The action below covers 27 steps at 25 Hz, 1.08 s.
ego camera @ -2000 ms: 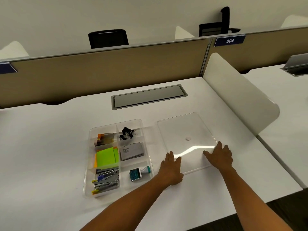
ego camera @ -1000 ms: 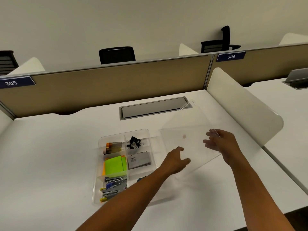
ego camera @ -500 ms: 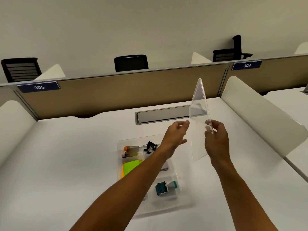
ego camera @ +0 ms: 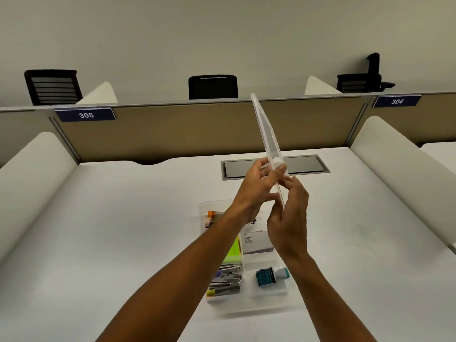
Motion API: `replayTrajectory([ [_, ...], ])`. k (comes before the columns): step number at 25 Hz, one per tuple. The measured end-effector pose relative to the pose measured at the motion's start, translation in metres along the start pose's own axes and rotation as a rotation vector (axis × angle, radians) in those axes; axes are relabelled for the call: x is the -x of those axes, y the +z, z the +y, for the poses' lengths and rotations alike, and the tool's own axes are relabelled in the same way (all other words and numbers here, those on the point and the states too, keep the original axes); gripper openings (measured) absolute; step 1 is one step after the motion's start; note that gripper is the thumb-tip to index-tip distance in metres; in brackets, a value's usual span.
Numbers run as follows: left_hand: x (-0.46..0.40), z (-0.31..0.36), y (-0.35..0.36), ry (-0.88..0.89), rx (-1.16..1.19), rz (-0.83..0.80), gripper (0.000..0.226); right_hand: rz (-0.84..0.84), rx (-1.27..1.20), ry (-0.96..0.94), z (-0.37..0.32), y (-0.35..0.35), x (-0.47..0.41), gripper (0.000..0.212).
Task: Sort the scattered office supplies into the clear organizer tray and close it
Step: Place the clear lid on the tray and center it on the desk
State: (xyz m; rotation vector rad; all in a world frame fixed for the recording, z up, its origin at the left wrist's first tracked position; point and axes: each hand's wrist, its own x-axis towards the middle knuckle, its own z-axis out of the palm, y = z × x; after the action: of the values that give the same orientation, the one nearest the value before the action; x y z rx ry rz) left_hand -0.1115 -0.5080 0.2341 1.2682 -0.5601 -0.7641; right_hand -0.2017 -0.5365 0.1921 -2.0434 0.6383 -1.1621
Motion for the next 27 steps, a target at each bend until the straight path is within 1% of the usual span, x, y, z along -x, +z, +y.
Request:
replayTrajectory([
  [2,0.004,0.000,-0.014,0.024,0.010,0.016,0.040,-0.076,0.004,-0.008,-0.008,0.010,0.009,0.050],
  [5,0.008,0.001,-0.038,0.039,0.061,0.061,0.034,-0.249,0.031,-0.029,-0.018,0.022,0.018,0.061],
  [7,0.011,0.000,-0.055,0.063,0.072,0.066,0.027,-0.348,-0.047,0.011,-0.027,0.027,0.025,0.065],
  [8,0.013,0.000,-0.063,0.076,0.063,0.065,0.026,-0.370,-0.109,0.047,-0.031,0.030,0.029,0.064],
  [9,0.015,-0.001,-0.072,0.087,0.057,0.065,0.026,-0.364,-0.153,0.077,-0.035,0.031,0.033,0.062],
  [11,0.020,-0.001,-0.089,0.095,0.089,0.063,0.027,-0.292,-0.150,0.118,-0.040,0.034,0.036,0.058],
  [14,0.026,-0.005,-0.109,0.100,0.148,0.071,0.024,-0.160,-0.039,0.144,-0.040,0.032,0.031,0.058],
  [16,0.030,-0.008,-0.119,0.106,0.140,0.074,0.024,-0.116,0.055,0.138,-0.039,0.031,0.024,0.064],
  [21,0.041,-0.011,-0.121,0.127,0.124,0.053,0.023,-0.078,0.455,0.181,-0.020,0.018,-0.005,0.080],
  [27,0.048,-0.017,-0.100,0.146,0.084,0.123,0.023,-0.127,0.571,0.246,0.014,-0.006,-0.021,0.098],
])
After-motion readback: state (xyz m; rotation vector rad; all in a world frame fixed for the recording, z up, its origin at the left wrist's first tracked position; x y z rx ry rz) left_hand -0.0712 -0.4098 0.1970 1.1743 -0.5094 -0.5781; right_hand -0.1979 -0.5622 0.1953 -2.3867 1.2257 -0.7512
